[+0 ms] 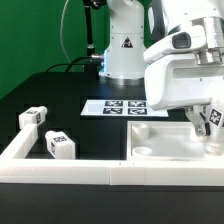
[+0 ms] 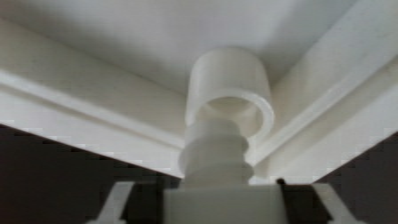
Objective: Assemble one leg
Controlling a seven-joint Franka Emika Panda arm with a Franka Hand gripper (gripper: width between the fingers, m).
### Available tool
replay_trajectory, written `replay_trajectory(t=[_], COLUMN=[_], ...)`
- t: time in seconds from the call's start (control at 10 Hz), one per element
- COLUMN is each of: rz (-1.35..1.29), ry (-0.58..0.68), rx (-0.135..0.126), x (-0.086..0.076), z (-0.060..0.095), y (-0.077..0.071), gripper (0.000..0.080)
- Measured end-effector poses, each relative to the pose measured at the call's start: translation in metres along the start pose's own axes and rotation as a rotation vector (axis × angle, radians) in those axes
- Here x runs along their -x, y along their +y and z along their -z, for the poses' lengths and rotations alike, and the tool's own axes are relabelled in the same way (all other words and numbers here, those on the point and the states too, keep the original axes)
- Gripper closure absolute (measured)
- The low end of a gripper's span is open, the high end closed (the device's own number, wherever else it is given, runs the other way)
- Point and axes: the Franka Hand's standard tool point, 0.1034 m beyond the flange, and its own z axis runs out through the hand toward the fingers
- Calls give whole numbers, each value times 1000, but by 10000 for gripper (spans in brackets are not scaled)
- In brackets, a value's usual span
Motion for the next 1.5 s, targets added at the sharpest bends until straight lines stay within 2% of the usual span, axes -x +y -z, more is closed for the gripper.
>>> replay_trajectory(t=[0.4, 0.8, 1.4, 1.5], rz=[5, 6, 4, 4], ry=[-8, -22, -11, -12], rx=[-10, -15, -12, -12], x=[4, 12, 11, 12], z=[-5, -11, -13, -13], y=[-7, -8, -9, -9], gripper=[512, 512, 512, 438])
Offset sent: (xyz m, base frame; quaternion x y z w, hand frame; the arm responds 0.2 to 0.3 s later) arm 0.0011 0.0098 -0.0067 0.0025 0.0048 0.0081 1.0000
